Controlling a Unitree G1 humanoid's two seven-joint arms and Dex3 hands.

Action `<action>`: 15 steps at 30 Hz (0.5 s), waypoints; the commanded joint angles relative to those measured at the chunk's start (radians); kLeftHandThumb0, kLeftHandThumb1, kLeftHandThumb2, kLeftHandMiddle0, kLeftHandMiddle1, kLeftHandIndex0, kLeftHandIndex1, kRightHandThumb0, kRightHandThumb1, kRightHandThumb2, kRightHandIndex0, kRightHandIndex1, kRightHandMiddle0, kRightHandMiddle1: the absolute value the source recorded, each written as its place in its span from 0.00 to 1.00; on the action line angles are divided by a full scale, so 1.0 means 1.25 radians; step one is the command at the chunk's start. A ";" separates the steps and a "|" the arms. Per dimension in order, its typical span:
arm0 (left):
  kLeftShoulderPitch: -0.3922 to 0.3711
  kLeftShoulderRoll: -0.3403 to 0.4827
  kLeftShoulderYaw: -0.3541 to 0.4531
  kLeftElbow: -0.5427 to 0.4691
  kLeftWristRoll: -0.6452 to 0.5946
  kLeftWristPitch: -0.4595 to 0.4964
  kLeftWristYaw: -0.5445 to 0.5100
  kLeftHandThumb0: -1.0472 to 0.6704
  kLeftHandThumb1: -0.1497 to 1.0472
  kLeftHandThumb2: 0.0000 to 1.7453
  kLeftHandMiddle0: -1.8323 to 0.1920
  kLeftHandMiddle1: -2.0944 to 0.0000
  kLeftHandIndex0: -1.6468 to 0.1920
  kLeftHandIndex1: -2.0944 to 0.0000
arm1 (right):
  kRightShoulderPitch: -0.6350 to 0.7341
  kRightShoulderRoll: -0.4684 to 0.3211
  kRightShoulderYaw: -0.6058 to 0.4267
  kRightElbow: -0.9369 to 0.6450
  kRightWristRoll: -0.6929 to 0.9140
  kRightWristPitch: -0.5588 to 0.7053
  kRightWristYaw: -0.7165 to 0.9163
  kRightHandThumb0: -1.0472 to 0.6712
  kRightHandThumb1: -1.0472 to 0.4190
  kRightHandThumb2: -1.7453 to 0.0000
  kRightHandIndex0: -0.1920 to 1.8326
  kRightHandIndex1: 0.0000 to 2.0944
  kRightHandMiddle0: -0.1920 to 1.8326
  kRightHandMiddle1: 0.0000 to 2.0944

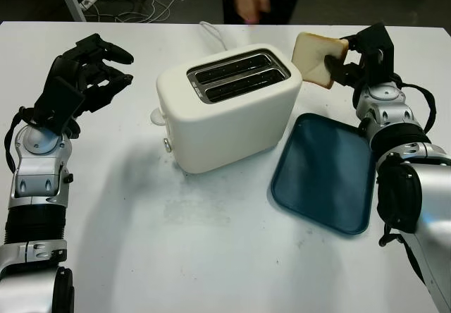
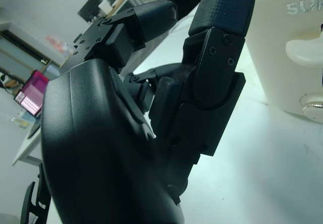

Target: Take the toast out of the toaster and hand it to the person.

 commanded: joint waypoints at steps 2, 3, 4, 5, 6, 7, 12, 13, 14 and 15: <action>0.004 -0.001 0.003 0.006 -0.005 -0.005 -0.001 0.00 0.89 0.05 0.65 0.40 0.62 0.44 | 0.007 -0.005 0.008 -0.001 -0.007 -0.021 0.003 0.56 0.09 0.75 0.36 0.83 0.19 0.83; 0.004 -0.001 0.003 0.007 -0.006 -0.006 -0.002 0.00 0.89 0.05 0.65 0.40 0.62 0.44 | 0.007 -0.006 0.010 -0.001 -0.007 -0.021 0.003 0.56 0.09 0.76 0.36 0.83 0.19 0.83; 0.004 -0.001 0.003 0.007 -0.007 -0.006 -0.003 0.00 0.89 0.05 0.65 0.40 0.62 0.44 | 0.008 -0.006 0.010 -0.001 -0.006 -0.022 0.004 0.56 0.09 0.76 0.36 0.83 0.19 0.83; 0.004 -0.001 0.004 0.008 -0.008 -0.006 -0.005 0.00 0.89 0.05 0.65 0.40 0.62 0.44 | 0.009 -0.006 0.009 -0.001 -0.003 -0.026 0.007 0.56 0.09 0.76 0.36 0.83 0.20 0.83; 0.004 -0.001 0.004 0.008 -0.008 -0.006 -0.005 0.00 0.89 0.05 0.65 0.40 0.62 0.44 | 0.010 -0.006 0.006 -0.001 0.001 -0.029 0.011 0.56 0.09 0.76 0.36 0.83 0.20 0.83; 0.004 -0.001 0.004 0.009 -0.008 -0.007 -0.005 0.00 0.89 0.05 0.65 0.40 0.62 0.44 | 0.011 -0.006 0.005 -0.001 0.003 -0.029 0.014 0.56 0.09 0.76 0.36 0.83 0.20 0.83; 0.005 0.001 0.004 0.006 -0.005 -0.005 -0.006 0.00 0.89 0.05 0.65 0.40 0.62 0.44 | 0.010 -0.006 0.005 -0.001 0.002 -0.028 0.015 0.56 0.09 0.75 0.37 0.83 0.20 0.83; 0.005 0.001 0.003 0.007 -0.003 -0.008 -0.005 0.00 0.89 0.05 0.65 0.40 0.62 0.45 | 0.009 -0.005 0.004 -0.001 0.003 -0.027 0.014 0.56 0.09 0.75 0.37 0.83 0.20 0.83; 0.005 0.001 0.003 0.008 -0.003 -0.010 -0.005 0.00 0.89 0.06 0.65 0.40 0.62 0.45 | 0.009 -0.005 0.004 -0.001 0.003 -0.027 0.014 0.56 0.09 0.75 0.37 0.83 0.19 0.83; 0.005 0.001 0.004 0.009 -0.004 -0.011 -0.006 0.00 0.89 0.06 0.65 0.40 0.63 0.45 | 0.009 -0.005 0.004 -0.001 0.003 -0.028 0.013 0.56 0.09 0.75 0.37 0.83 0.19 0.83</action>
